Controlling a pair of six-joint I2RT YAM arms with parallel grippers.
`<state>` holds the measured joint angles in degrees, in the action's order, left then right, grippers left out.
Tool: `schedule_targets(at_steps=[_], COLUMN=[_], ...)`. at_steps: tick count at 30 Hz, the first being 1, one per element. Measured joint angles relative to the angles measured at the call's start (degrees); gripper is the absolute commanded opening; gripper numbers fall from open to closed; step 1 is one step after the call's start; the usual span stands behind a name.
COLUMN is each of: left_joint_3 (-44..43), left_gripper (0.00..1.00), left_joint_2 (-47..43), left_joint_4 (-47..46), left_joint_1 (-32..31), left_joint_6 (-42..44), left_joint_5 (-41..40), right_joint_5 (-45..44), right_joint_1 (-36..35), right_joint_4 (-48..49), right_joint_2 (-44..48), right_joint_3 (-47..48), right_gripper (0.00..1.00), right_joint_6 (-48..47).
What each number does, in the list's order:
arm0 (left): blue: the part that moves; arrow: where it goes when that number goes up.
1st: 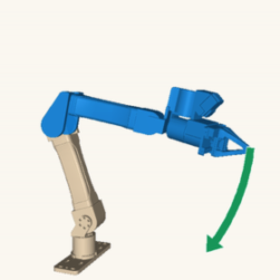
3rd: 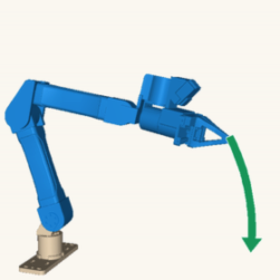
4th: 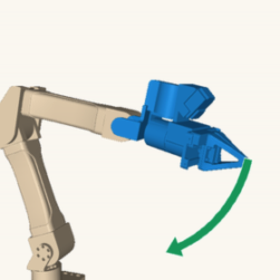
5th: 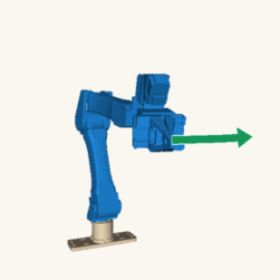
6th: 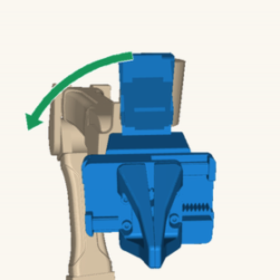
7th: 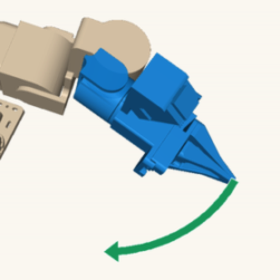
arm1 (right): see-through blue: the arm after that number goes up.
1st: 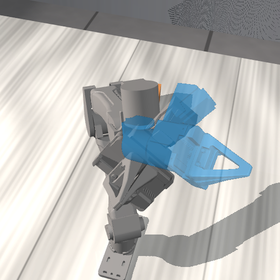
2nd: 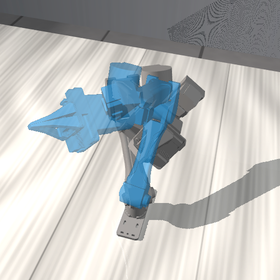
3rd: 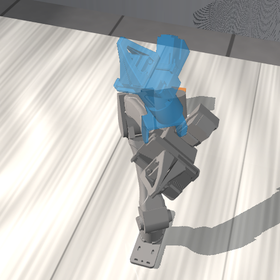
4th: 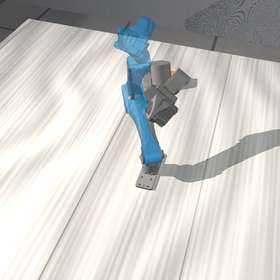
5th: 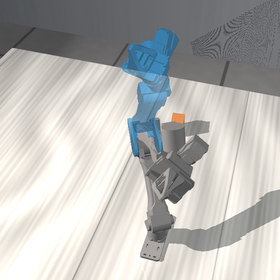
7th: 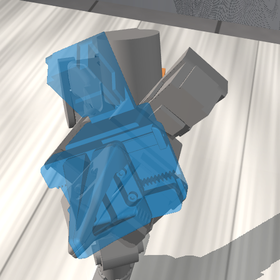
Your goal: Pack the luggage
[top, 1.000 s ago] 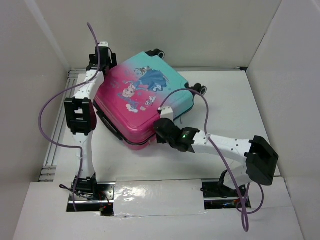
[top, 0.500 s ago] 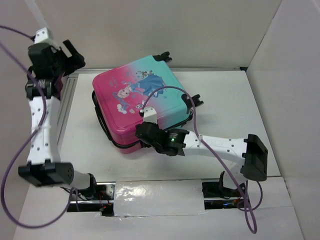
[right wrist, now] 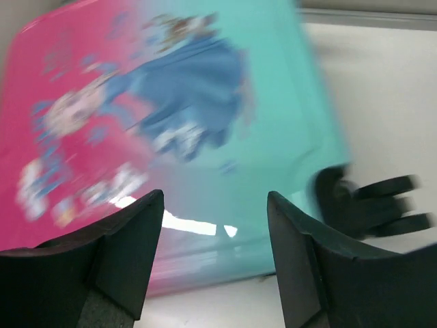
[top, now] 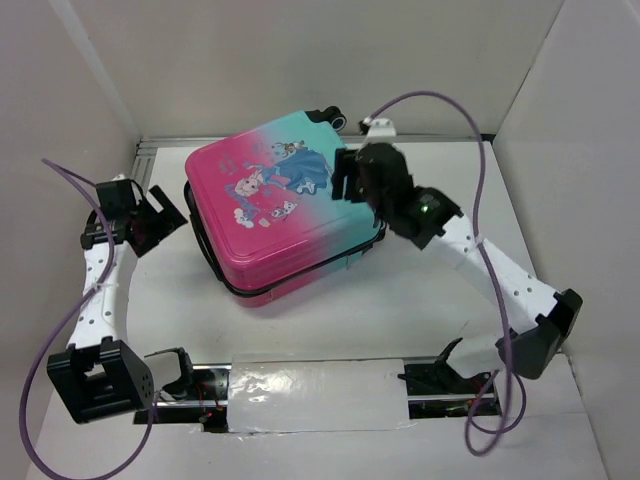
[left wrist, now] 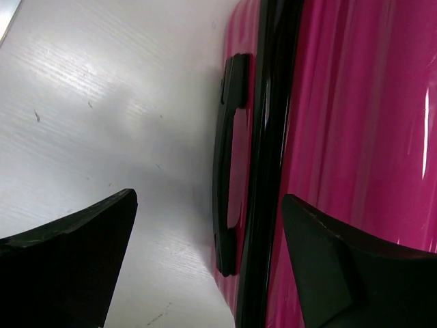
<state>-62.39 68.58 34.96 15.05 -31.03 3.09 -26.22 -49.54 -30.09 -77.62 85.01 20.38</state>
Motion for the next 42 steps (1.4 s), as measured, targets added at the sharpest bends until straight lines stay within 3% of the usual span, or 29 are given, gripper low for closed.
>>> schedule_targets(at_steps=[2, 6, 13, 20, 30, 36, 42], left_joint_3=[2.54, 5.16, 10.14, 10.29, 3.58, -1.81, -9.35], left_gripper=[0.99, 0.99, 0.99, 0.98, 0.97, 0.97, 0.96], left_joint_2=[-2.12, -4.20, 2.19, 6.95, 15.96, 21.16, 29.11], left_joint_4=[0.15, -1.16, -4.98, -8.59, -9.46, -9.60, -11.21], left_joint_1=[0.02, 0.39, 1.60, -0.24, -6.01, -9.49, -10.23], left_joint_6=[-1.36, -4.04, -8.55, -9.73, -7.87, -6.47, -1.33], left_joint_5=[0.24, -0.42, -0.52, -0.31, -5.42, -8.83, -5.35], right_joint_5=[3.54, 8.96, 16.52, 24.96, 32.39, 37.77, 39.30], right_joint_1=[8.92, 20.02, 30.95, 41.18, 42.27, 41.99, 41.00], right_joint_4=[0.26, 1.53, 4.26, 5.27, 7.52, 12.07, 16.92], right_joint_2=[-1.75, -7.78, -24.79, -35.43, -45.51, -45.97, -44.74], right_joint_3=[1.33, 5.35, 16.55, 17.25, 20.06, 15.28, 7.87], right_gripper=[0.75, 0.82, 0.83, 0.82, 0.75, 0.69, 0.67], right_joint_6=[-1.64, -4.92, -8.74, -8.90, -9.35, -8.55, -7.10])
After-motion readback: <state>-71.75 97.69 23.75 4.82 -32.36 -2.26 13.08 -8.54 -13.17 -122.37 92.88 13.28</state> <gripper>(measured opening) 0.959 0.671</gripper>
